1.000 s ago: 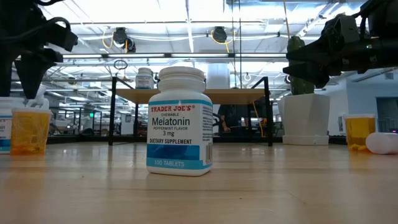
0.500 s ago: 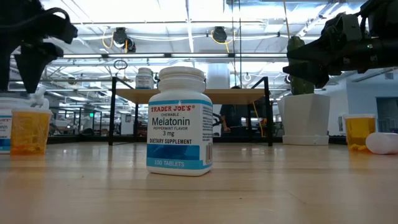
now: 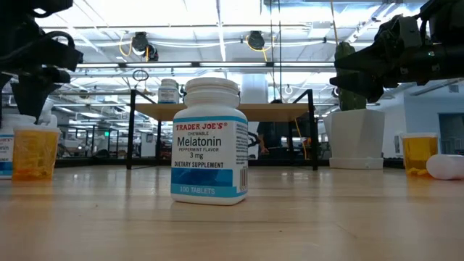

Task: Pick and place medicine bottles onto shelf by color
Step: Put the top left white medicine bottle on the shelf, then put the top left white pill bottle onto the shelf

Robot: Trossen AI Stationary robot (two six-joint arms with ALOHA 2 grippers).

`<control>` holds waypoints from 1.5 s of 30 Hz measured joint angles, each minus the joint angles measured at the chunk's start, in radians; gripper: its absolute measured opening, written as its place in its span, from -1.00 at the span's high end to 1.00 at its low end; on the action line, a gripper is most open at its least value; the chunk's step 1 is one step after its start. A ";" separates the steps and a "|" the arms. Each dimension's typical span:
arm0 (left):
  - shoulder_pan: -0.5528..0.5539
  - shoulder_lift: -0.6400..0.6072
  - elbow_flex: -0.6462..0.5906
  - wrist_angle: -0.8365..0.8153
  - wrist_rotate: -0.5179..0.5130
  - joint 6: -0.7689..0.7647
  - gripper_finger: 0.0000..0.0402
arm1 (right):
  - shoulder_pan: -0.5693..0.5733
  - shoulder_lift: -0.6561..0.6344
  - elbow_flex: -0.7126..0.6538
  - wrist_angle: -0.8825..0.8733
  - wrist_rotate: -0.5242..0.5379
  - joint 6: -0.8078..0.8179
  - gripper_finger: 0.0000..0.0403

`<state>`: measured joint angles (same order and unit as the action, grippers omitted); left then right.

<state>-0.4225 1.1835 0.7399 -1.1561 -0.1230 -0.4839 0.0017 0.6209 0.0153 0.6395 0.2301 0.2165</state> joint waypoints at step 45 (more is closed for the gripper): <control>0.100 0.000 0.089 0.094 -0.034 -0.068 -0.62 | 0.000 0.000 0.000 0.000 0.000 -0.001 -0.38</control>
<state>-0.3229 1.1835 0.8285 -1.0620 -0.1566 -0.5524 0.0017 0.6207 0.0154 0.6395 0.2302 0.2153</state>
